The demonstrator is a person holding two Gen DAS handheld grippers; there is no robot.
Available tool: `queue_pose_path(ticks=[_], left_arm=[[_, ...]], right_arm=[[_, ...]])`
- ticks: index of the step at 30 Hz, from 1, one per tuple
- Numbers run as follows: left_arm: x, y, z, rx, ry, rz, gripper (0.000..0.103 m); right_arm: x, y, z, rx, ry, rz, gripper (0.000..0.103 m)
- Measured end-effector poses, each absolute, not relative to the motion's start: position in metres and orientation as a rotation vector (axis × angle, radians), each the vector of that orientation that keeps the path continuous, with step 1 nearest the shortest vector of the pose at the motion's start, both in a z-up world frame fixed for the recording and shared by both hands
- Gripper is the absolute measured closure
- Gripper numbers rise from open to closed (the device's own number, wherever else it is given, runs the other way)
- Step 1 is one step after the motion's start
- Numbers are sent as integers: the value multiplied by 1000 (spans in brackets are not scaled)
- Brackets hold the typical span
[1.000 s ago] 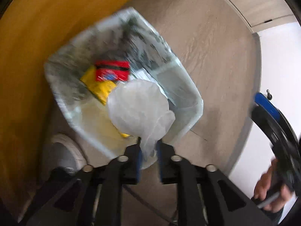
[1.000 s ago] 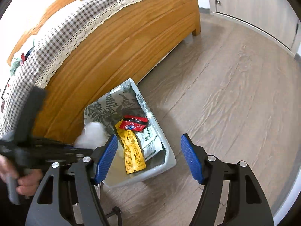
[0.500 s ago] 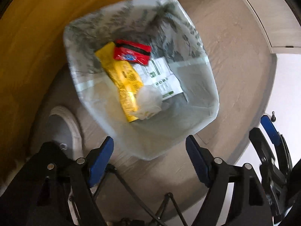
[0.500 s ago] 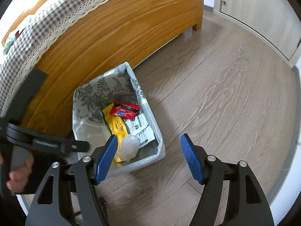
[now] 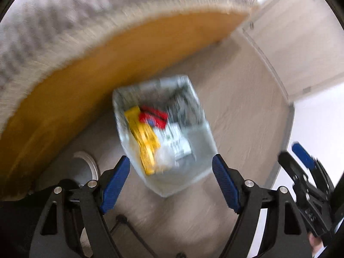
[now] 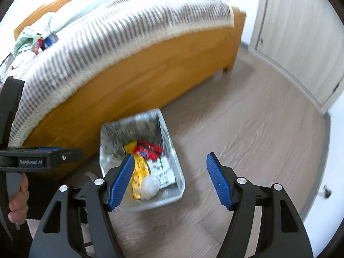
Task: Collect trash
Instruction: 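Move both tools back over the bed toward the remaining trash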
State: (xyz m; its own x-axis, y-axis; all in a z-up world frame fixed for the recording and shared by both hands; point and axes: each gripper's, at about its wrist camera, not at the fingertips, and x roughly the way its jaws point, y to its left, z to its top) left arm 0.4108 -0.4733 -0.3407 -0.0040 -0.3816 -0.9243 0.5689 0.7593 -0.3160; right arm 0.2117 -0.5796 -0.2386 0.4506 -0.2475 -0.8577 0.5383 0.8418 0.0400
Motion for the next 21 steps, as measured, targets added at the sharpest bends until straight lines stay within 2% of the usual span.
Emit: queue_pose_path(ticks=[5,13,17,18,19,21], left_arm=[[430,-423,-261,-34,1243,-823,27],[479,-301,-153,-92,926,-777,27],[505,-248,-134,-80,805,-684,27],[512,-236,-132,-81,786,-663,27],[519,-223,-133,-88,772,-639,27],[537,-197,-142,-118,765,-589,27]], right_arm=[[232,-559,-177,260,897,-466,36],[287,-487,-98,219,681,-366,36],[315,-452,-79,177,608,-336,36],[324,-441,-74,156,591,-332,35],[333,-431,-71,136,574,-330,29],[349,-415,-68,122,544,-325,27]])
